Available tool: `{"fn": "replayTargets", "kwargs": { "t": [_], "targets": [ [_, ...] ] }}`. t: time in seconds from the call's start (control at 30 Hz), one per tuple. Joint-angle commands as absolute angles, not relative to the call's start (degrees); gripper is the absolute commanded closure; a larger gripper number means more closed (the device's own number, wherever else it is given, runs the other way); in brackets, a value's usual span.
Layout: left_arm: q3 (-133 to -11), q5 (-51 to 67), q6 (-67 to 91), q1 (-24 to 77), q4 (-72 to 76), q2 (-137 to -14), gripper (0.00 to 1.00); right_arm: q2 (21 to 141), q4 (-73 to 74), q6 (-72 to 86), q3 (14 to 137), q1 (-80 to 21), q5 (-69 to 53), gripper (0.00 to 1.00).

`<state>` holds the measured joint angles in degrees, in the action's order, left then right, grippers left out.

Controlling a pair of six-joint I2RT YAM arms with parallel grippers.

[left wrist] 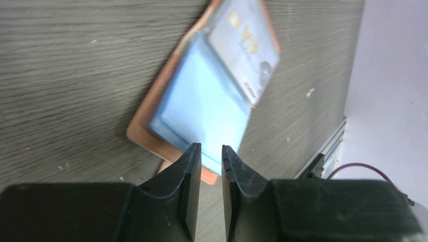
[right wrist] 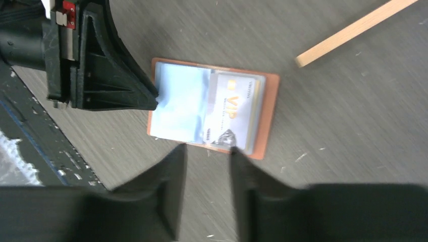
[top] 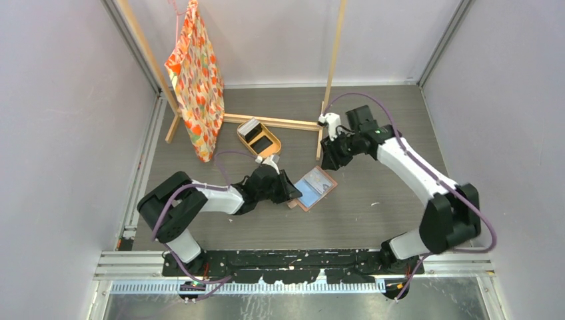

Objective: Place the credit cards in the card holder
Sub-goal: Insert the credit card at the center of the board.

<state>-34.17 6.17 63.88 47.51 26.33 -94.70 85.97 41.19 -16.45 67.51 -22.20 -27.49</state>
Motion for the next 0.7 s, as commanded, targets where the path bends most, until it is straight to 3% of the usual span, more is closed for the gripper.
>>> {"fn": "replayTargets", "kwargs": {
  "t": [0.0, 0.03, 0.1, 0.2, 0.27, 0.33, 0.4, 0.43, 0.57, 0.67],
  "targets": [
    [-35.43, 7.57, 57.21, 47.2, 28.85, -87.2, 0.76, 81.4, 30.83, -14.21, 61.23, -18.35, -33.7, 0.34],
    [-35.33, 7.32, 55.6, 47.2, 28.69, -85.51, 0.75, 83.36, 31.63, -14.47, 60.88, -16.53, -39.05, 0.29],
    [-34.82, 5.79, 52.82, 47.2, 28.2, -82.06, 0.73, 91.48, 38.97, -13.64, 65.3, -13.51, -45.17, 0.35],
    [-32.64, 1.93, 48.74, 47.19, 27.68, -76.26, 0.67, 96.68, 40.3, -10.15, 68.2, -12.84, -39.58, 0.54],
    [-30.83, -1.14, 46.75, 47.13, 28.02, -72.37, 0.58, 95.41, 33.37, -5.64, 64.5, -12.9, -34.4, 0.73],
    [-28.55, -4.42, 44.86, 47.11, 29.56, -68.94, 0.4, 96.41, 31.09, -2.7, 63.93, -12.87, -32.94, 0.77],
    [-25.31, -8.15, 44.32, 47.03, 32.33, -66.39, 0.1, 99.38, 33.16, -2.31, 65.57, -12.85, -32.9, 0.77],
    [-23.84, -9.73, 44.86, 46.88, 33.47, -65.65, 0.02, 100.61, 33.51, -2.22, 66.05, -12.79, -32.81, 0.77],
    [-22.02, -6.88, 48.05, 44.99, 32.51, -64.46, 0.01, 104.05, 34.42, -2.23, 66.82, -12.91, -30.35, 0.78],
    [-24.8, -1.95, 49.13, 44.91, 28.02, -65.97, 0.16, 105.42, 34.85, -2.41, 67.21, -12.83, -27.23, 0.84]
  ]
}}
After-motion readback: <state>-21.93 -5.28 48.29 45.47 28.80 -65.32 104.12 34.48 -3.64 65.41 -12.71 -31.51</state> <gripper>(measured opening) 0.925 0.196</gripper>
